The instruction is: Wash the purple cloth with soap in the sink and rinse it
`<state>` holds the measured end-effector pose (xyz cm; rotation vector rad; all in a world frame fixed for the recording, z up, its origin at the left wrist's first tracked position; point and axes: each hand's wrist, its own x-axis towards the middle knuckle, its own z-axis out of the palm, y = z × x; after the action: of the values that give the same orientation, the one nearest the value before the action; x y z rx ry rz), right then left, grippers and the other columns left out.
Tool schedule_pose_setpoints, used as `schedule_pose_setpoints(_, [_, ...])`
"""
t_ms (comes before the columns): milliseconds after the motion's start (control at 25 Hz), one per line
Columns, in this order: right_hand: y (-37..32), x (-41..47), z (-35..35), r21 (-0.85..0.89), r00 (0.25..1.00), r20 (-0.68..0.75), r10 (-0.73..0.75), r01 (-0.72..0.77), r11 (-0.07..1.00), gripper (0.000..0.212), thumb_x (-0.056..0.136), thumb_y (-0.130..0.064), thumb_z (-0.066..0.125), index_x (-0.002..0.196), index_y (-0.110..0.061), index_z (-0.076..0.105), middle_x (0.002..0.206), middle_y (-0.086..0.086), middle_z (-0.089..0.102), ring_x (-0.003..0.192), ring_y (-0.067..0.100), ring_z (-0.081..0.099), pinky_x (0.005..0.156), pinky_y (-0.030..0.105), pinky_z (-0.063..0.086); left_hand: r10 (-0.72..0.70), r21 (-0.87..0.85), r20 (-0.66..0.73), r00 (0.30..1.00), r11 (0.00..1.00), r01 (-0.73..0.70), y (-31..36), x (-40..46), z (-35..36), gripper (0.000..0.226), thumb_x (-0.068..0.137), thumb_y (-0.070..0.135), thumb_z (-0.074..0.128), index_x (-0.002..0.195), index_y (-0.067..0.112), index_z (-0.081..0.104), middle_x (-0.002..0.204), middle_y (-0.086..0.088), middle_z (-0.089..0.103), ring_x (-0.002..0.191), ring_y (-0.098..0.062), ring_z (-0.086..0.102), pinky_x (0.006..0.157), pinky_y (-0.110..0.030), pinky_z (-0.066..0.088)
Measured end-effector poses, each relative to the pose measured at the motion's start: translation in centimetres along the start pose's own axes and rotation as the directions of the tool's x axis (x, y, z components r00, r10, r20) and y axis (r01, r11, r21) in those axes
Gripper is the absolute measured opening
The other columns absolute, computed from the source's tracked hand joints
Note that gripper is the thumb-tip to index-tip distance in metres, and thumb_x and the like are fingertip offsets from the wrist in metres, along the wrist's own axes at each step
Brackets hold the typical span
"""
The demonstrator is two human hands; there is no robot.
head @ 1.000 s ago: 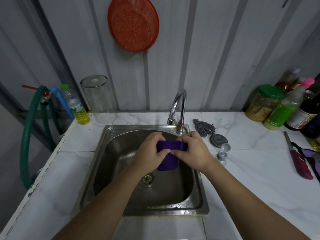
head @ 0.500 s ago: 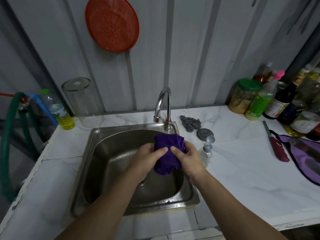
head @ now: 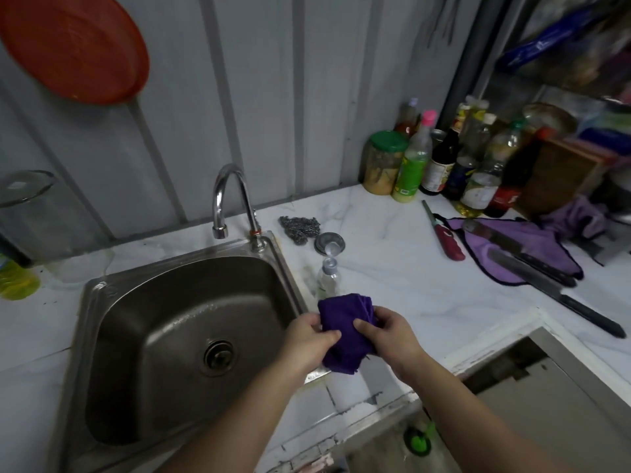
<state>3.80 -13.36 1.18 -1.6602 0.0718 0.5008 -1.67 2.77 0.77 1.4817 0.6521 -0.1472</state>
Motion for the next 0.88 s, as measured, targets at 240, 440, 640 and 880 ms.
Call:
schedule_pose_setpoints(240, [3.2,0.9,-3.7,-0.286,0.991,-0.114,0.069,-0.099,0.953,0.021,0.08,-0.019,0.081,0.098,-0.016,0.069,0.094,0.005,0.074,0.079,0.025,0.075,0.067,0.042,0.064,-0.124,0.149,0.006,0.992,0.981,0.122,-4.2,2.1,4.0,0.019,0.073,0.013,0.078,0.09,0.015,0.07,0.095,-0.013,0.078,0.09,-0.036,0.075,0.079,-0.058,0.063])
schedule_pose_setpoints(440, [4.2,2.0,-4.2,-0.445,0.992,-0.097,0.077,-0.112,0.888,0.015,0.081,-0.028,0.078,0.093,-0.024,0.069,0.086,-0.003,0.075,0.077,0.018,0.073,0.071,0.036,0.063,-0.108,0.363,-0.051,0.993,0.924,0.119,-4.6,3.3,4.8,0.026,0.067,0.026,0.078,0.087,0.009,0.074,0.086,-0.013,0.078,0.081,-0.036,0.076,0.074,-0.053,0.065])
schedule_pose_setpoints(640, [4.5,2.6,-4.0,-0.669,0.998,-0.052,0.018,-0.048,0.742,0.013,0.081,-0.035,0.073,0.089,-0.025,0.069,0.074,-0.011,0.066,0.071,0.012,0.062,0.055,0.018,0.04,-0.053,0.676,-0.103,0.993,0.729,0.109,-3.6,2.9,5.1,0.027,0.077,0.042,0.074,0.087,0.017,0.072,0.072,-0.007,0.076,0.055,-0.027,0.075,0.055,-0.044,0.066])
schedule_pose_setpoints(880, [3.7,3.2,-3.7,-0.784,0.997,-0.032,0.074,-0.071,0.616,0.026,0.086,-0.038,0.069,0.099,-0.016,0.064,0.091,0.0,0.068,0.088,0.023,0.063,0.073,0.03,0.048,-0.019,0.803,-0.097,0.995,0.589,0.09,-2.8,2.3,4.9,0.036,0.078,0.053,0.069,0.093,0.02,0.069,0.08,-0.005,0.076,0.067,-0.027,0.075,0.066,-0.042,0.066])
